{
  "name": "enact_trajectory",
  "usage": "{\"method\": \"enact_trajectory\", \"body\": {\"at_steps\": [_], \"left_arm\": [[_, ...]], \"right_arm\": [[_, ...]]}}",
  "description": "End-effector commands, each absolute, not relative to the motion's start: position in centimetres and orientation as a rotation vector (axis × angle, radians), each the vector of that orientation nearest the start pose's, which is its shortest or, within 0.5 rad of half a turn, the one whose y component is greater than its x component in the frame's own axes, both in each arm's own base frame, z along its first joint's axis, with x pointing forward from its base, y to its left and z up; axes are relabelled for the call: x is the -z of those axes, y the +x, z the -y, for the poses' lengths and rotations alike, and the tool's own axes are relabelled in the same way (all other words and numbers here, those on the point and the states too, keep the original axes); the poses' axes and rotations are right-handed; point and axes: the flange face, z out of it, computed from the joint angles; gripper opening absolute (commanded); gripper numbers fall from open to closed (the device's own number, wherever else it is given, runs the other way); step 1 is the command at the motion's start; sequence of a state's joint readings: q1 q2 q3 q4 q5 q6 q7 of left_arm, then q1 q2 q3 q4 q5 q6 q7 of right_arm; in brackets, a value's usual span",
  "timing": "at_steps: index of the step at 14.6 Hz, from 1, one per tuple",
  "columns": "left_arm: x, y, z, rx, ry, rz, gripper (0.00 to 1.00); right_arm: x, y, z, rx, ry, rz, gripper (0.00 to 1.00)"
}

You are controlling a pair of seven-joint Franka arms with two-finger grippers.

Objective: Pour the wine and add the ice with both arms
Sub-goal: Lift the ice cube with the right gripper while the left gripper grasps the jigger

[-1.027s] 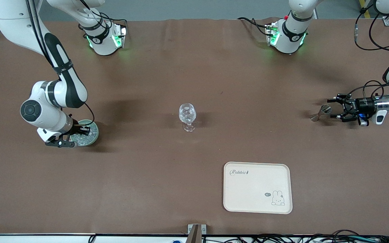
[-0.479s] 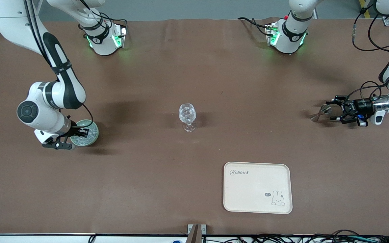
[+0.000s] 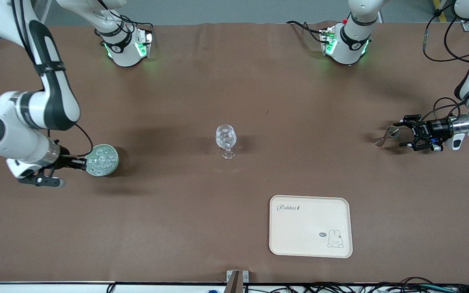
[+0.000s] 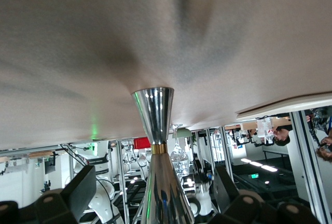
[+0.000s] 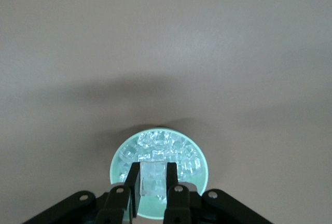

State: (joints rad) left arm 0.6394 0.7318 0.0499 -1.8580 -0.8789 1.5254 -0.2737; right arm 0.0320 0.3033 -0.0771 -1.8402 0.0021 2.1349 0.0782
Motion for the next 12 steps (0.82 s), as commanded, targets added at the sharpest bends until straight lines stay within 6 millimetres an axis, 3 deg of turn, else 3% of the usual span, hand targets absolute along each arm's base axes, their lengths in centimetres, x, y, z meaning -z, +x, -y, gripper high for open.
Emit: {"method": "enact_trajectory", "body": {"at_steps": [1,3,7,10,12], "left_arm": [[-12.1,46.5,-27.0,0.960,1.458,-1.380,1.00],[-12.0,46.5,-26.8,0.977,1.457,-1.375,1.00],[-10.8,46.7,-27.1,1.034,1.461,-1.346,1.00],[-10.3,47.2,-26.3,1.064,1.462,-1.341,1.00],[-10.1,47.7,-25.5,1.074,1.459,-1.337,1.00]], "right_arm": [[-42.2,63.0,3.1,0.092,-3.136,-0.223,0.00],[-45.3,63.4,3.4,0.151,-3.144,-0.219,0.00],[-52.3,63.6,3.7,0.103,-3.145,-0.236,0.00],[-56.7,62.8,4.8,0.041,-3.147,-0.272,0.01],[-60.2,61.2,6.4,0.080,-3.133,-0.299,0.01]]}}
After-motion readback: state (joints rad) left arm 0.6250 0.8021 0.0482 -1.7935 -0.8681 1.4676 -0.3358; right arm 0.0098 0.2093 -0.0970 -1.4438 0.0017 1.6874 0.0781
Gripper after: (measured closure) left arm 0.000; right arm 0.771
